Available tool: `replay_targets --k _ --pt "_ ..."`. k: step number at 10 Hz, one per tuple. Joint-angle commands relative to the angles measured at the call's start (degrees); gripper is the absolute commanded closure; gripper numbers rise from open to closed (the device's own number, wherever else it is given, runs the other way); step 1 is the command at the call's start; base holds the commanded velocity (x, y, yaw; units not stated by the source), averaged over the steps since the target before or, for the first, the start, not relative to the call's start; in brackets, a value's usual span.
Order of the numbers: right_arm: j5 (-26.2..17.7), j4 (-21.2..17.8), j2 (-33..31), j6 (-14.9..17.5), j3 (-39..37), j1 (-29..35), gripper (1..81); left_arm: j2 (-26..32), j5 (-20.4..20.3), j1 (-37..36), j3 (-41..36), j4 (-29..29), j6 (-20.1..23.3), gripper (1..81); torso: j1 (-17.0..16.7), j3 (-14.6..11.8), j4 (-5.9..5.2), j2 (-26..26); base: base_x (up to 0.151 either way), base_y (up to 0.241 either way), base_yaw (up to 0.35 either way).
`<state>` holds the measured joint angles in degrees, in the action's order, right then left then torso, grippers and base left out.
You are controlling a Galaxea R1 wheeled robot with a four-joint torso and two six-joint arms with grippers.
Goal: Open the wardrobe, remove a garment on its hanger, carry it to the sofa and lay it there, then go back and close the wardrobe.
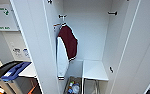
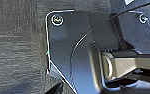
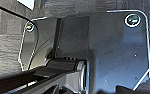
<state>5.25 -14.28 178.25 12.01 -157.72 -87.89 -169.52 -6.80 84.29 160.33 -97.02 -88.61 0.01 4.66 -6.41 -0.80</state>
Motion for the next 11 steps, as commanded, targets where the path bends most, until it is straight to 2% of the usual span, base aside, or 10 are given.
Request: replay_targets --k 1,2,3,5,6,7,8,9,10,11 --pt "-3.8 1.1 0.3 0.2 0.3 1.7 1.0 -1.3 6.3 0.9 0.3 5.2 0.1 1.0 0.0 -5.1 0.0 0.0 0.0 0.0 0.0" --pt "-3.8 1.1 0.1 0.2 0.3 1.7 1.0 -2.1 7.9 2.2 0.4 9.7 4.2 1.0 0.0 -1.8 0.0 0.0 0.0 0.0 0.0" --pt "-3.8 1.2 0.0 0.2 0.3 1.7 1.0 -2.3 7.9 2.3 0.3 15.3 15.4 1.0 0.0 -3.5 0.0 0.0 0.0 0.0 0.0" --pt "-3.8 1.1 -0.1 0.2 0.4 1.3 1.0 -3.5 9.9 2.3 0.4 43.7 43.8 1.0 0.0 -4.7 0.0 -0.1 0.0 0.0 0.0" --pt "-4.7 1.1 -0.2 0.0 0.8 1.3 1.0 -3.1 8.0 3.4 0.2 35.7 35.8 1.0 0.0 -4.7 0.0 -0.1 0.0 0.0 0.0" --pt "-5.8 0.7 -0.2 -0.3 0.8 1.3 1.0 -3.8 10.7 1.4 0.2 69.8 70.6 1.0 0.0 -4.7 0.0 -0.1 0.0 0.0 0.0" --pt "-7.3 0.5 -0.2 -0.5 0.5 0.9 1.0 -3.8 10.9 0.8 -0.1 78.9 79.5 1.0 0.0 -4.7 0.0 -0.1 0.0 0.0 0.0" --pt "-9.1 0.4 -0.9 -0.7 0.3 0.6 1.0 -3.4 11.0 2.2 0.0 62.6 63.0 1.0 0.0 -4.7 0.0 -0.1 0.0 0.0 0.0" --pt "-9.4 0.2 -1.6 -0.7 0.6 0.6 1.0 -4.2 10.8 -0.2 0.2 90.3 84.2 1.0 0.0 -4.7 0.0 -0.1 0.0 0.0 0.0" --pt "-9.4 0.6 -1.8 -0.6 1.2 1.0 1.0 -3.9 10.2 -0.6 0.2 90.4 84.3 1.0 0.0 -4.7 0.0 -0.1 0.0 0.0 0.0"
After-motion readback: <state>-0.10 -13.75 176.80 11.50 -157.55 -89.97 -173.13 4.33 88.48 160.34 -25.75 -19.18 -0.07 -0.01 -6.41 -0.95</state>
